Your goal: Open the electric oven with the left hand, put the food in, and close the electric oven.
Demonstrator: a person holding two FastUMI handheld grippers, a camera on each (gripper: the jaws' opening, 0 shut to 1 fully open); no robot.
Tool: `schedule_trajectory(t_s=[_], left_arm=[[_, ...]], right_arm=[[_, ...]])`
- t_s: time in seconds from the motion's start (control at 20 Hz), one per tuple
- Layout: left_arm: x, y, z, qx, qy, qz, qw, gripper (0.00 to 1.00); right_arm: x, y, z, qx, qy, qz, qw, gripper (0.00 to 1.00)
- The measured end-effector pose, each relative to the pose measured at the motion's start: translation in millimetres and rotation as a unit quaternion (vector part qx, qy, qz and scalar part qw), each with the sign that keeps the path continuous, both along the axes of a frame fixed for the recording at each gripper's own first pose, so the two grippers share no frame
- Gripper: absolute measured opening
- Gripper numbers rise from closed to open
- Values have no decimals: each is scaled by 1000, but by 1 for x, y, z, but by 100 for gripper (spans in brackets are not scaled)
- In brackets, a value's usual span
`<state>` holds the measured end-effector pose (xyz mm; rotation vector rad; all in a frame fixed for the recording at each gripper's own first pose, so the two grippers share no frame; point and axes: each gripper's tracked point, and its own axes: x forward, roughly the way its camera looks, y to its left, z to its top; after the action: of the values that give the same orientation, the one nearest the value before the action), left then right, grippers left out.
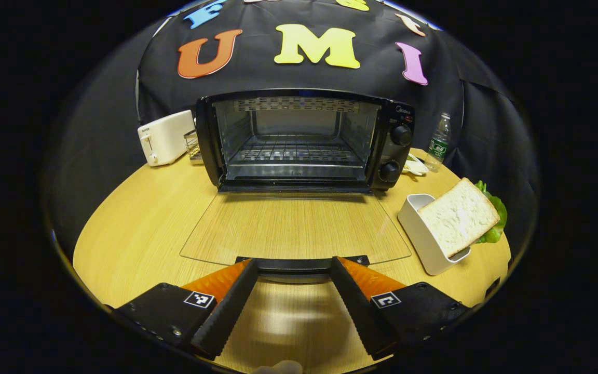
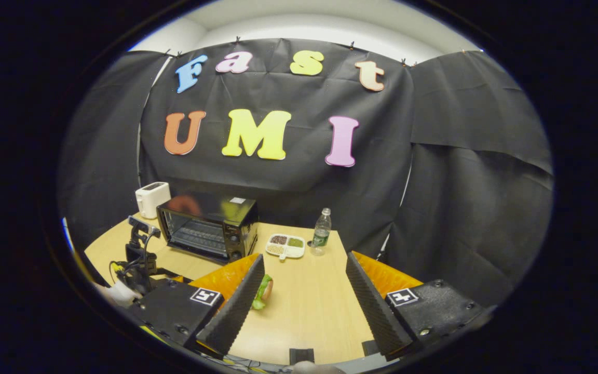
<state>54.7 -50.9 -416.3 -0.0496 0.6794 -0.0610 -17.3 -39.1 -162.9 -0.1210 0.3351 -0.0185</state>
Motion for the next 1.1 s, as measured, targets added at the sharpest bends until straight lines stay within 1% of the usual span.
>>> schedule_trajectory(t_s=[0.2, 0.35, 0.45, 0.55, 0.75, 0.85, 0.9, 1.0, 1.05, 1.1], left_arm=[[-1, 0, 2, 10, -9, -12, 1000, 94], [3, 6, 19, 13, -36, -8, 999, 94], [3, 8, 38, 8, -59, -10, 998, 94], [-3, 15, 71, 1, -86, -7, 996, 94], [-18, 27, 132, -4, -126, 15, 992, 94], [-25, 28, 165, -3, -148, 24, 989, 93], [-26, 29, 181, -1, -157, 29, 987, 93], [-30, 26, 205, -1, -170, 40, 985, 93], [-32, 24, 220, -1, -176, 46, 983, 93], [-35, 22, 230, -1, -179, 54, 982, 93]], right_arm=[[3, 6, -8, -6, 11, 2, 1000, 96], [8, 11, -9, -6, 10, 9, 1000, 95], [13, 14, -12, -6, 9, 15, 1000, 95], [21, 18, -23, -2, 17, 29, 999, 95], [41, 29, -77, 29, 70, 72, 995, 96], [49, 36, -110, 54, 106, 97, 988, 96], [53, 40, -126, 71, 126, 114, 983, 96], [65, 53, -156, 103, 169, 147, 969, 94], [70, 58, -168, 120, 183, 158, 963, 91], [74, 58, -177, 135, 199, 168, 956, 89]])
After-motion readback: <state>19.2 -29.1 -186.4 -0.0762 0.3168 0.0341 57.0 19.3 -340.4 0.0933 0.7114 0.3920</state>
